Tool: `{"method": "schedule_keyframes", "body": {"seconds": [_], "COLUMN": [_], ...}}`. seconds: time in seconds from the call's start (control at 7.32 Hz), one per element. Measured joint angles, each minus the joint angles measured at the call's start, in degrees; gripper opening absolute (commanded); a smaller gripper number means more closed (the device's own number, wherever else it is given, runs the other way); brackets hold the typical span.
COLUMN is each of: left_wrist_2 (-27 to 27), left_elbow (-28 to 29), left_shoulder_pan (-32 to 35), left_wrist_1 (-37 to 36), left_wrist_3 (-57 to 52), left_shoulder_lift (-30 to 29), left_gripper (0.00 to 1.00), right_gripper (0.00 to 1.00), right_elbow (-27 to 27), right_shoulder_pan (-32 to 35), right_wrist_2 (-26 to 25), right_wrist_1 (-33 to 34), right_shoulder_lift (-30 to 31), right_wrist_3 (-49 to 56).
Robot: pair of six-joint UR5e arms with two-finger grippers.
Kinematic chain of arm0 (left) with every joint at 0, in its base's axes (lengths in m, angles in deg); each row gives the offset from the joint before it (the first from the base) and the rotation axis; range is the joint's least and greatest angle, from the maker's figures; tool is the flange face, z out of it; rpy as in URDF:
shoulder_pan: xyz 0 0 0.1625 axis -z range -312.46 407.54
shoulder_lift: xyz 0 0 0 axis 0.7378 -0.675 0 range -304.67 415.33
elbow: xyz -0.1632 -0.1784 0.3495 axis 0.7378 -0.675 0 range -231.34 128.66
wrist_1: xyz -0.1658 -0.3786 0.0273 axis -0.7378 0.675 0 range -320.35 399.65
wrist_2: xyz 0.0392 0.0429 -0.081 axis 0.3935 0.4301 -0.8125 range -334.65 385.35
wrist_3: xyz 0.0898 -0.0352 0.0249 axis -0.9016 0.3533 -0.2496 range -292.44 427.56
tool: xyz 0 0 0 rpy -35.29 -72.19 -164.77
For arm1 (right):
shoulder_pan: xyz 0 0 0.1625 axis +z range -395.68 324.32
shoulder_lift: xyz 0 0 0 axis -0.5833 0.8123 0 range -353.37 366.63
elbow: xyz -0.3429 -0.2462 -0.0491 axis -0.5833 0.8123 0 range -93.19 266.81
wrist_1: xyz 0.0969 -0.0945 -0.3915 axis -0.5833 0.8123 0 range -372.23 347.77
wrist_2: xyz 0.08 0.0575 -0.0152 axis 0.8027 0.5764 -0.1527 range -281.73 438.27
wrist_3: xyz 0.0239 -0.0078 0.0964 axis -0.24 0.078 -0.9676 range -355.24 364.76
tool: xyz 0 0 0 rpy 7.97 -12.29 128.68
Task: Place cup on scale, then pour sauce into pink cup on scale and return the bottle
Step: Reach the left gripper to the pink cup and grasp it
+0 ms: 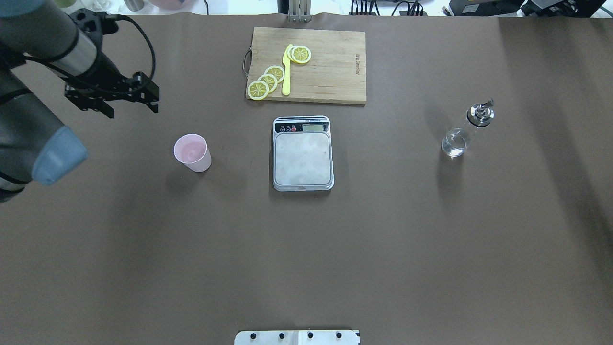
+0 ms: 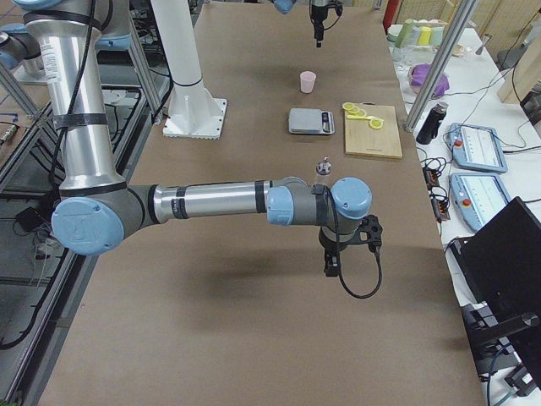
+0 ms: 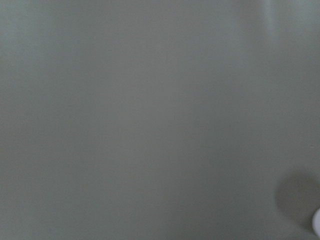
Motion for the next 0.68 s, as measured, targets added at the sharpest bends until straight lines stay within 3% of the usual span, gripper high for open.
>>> {"method": "schedule_keyframes", "body": {"seconds": [0.27, 0.68], "left_wrist_2": [3.55, 4.91], "left_elbow": [3.0, 7.81], "left_shoulder_pan": [-5.0, -6.69], "left_wrist_1": [4.74, 9.8], "left_wrist_3": [4.93, 6.4], "left_shoulder_lift": [-1.08, -0.9], "left_gripper": [0.97, 0.96], "right_gripper": [1.0, 1.0], "right_elbow": [-0.04, -0.33], "right_shoulder_pan": [0.0, 0.0], "right_wrist_2": [-0.06, -0.07], "right_wrist_1": [-0.01, -0.01], "right_shoulder_lift": [0.01, 0.03], "right_wrist_3": [0.0, 0.0]}}
